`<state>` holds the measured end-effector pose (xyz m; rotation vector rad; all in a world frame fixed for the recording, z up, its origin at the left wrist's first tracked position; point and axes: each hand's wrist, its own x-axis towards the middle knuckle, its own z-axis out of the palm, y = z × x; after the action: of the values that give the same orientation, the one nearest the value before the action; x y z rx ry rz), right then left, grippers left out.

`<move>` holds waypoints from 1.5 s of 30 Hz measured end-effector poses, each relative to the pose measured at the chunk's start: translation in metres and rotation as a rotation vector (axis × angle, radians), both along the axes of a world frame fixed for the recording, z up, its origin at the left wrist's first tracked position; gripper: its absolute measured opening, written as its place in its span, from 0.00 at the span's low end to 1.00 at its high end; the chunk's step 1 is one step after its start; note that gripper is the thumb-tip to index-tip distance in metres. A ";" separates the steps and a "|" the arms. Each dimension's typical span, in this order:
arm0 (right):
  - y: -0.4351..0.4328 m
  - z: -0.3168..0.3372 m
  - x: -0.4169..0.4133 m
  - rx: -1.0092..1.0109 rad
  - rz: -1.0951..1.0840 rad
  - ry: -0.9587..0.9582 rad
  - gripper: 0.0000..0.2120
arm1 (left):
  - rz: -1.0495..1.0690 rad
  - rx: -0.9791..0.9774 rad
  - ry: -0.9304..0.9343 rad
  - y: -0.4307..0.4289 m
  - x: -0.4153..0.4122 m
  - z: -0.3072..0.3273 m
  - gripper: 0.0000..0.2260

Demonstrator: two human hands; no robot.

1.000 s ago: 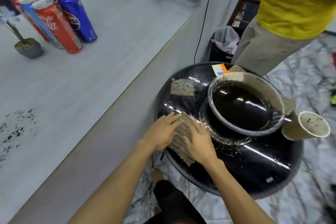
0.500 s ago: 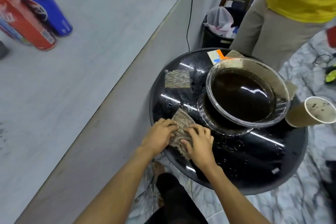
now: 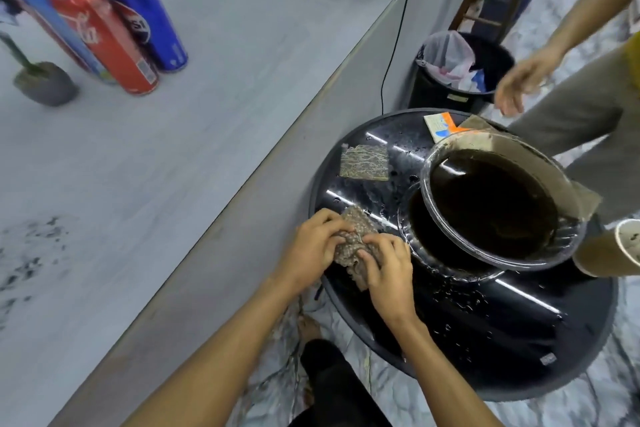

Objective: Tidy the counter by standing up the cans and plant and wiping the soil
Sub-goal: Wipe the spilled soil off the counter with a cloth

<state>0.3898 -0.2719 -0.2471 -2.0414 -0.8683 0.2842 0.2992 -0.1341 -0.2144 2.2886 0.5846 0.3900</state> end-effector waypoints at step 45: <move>0.287 0.158 -0.149 -0.301 0.957 -0.668 0.29 | 0.728 -0.093 0.088 0.236 -0.280 0.149 0.13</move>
<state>0.2405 0.0147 -0.0894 -1.8423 -2.3235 0.2454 0.0189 0.1024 -0.0650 1.9454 1.4509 0.5860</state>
